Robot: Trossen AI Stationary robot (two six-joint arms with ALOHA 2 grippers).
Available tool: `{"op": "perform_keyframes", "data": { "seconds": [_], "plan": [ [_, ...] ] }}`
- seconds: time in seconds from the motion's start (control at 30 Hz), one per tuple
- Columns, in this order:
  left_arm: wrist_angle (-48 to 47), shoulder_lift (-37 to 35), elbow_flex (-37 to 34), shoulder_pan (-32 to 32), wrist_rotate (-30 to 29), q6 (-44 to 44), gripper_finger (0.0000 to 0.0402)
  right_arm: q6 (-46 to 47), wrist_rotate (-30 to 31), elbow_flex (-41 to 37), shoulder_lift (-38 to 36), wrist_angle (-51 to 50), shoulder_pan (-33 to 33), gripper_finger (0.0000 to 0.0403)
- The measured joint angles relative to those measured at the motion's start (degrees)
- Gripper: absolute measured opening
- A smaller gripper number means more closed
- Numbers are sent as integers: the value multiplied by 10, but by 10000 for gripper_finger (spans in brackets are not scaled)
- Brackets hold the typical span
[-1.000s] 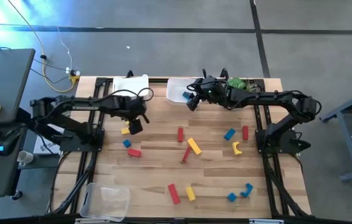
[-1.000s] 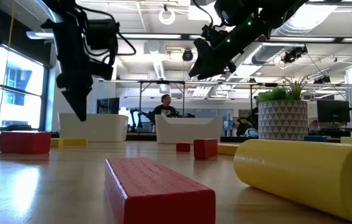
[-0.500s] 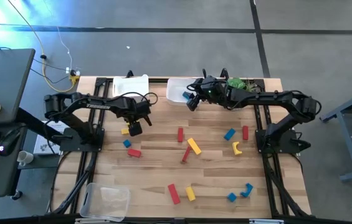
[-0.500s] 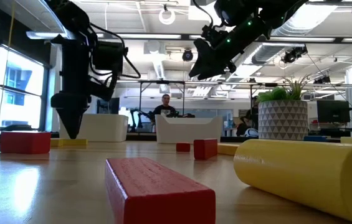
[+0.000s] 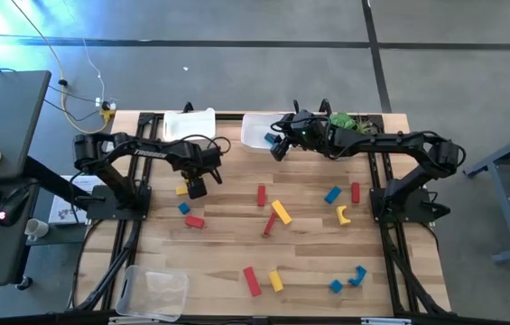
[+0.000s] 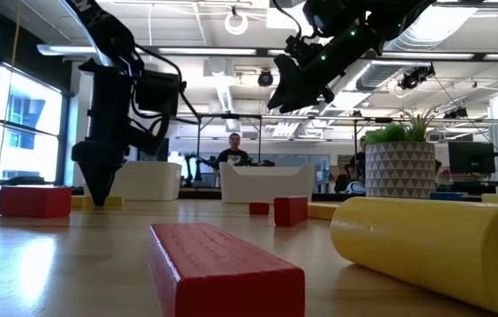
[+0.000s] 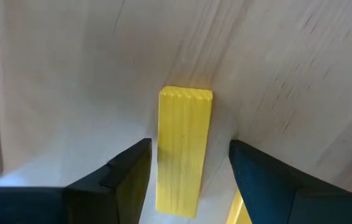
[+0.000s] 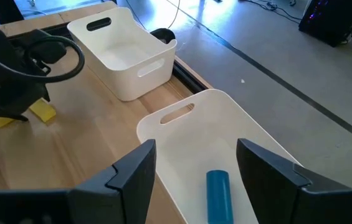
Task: Sort & place blocks by color
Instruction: Put the yellow block into the left white bin
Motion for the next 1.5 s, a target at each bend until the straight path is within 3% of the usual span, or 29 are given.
{"op": "perform_keyframes", "data": {
  "seconds": [0.17, 0.53, 0.8, 1.0, 1.5],
  "plan": [
    [2, 0, -1, 14, 32, 0, 180, 0, 0, 0, 0, -2, 0, 211],
    [3, -1, -1, 17, 40, 28, 69, 0, 0, 0, 0, -5, 0, 211],
    [28, -47, 15, 18, 26, 23, 77, 3, 0, 0, 0, -6, 2, 211],
    [18, -75, 51, 21, -15, 28, 75, 6, 0, 0, 0, -6, 11, 211],
    [14, -104, 127, 94, -104, 58, 78, 37, 0, 0, 0, -8, 64, 211]
  ]
}}
